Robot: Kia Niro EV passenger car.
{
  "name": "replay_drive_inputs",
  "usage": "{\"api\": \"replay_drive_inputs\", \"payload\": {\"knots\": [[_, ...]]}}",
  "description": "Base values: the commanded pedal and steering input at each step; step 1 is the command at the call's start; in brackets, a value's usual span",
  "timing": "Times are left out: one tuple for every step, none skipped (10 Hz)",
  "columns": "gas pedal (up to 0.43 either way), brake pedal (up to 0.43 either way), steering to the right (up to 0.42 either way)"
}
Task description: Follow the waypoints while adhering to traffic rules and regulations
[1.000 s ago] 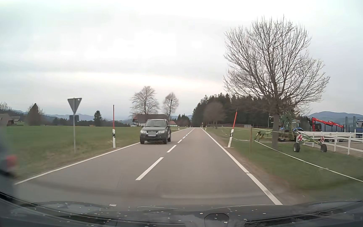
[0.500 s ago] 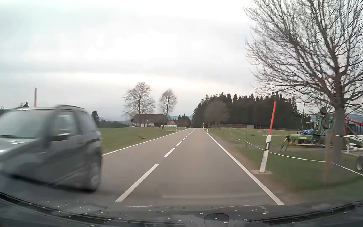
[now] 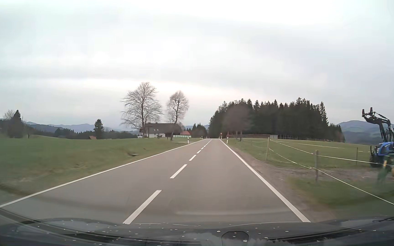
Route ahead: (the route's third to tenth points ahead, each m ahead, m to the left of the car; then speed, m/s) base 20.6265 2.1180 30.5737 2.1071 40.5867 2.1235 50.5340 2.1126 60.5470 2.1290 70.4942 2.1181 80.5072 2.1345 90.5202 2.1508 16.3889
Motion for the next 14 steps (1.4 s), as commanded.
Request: {"api": "replay_drive_inputs", "payload": {"knots": [[0.098,0.000,0.000],[0.098,0.000,0.000],[0.098,0.000,0.000],[0.098,0.000,0.001],[0.087,0.000,0.003],[0.087,0.000,0.003],[0.087,0.000,0.003],[0.079,0.000,0.003],[0.079,0.000,0.003],[0.047,0.000,0.003],[0.047,0.000,0.003],[0.047,0.000,0.003],[0.047,0.000,0.002],[0.047,0.000,0.002]]}}
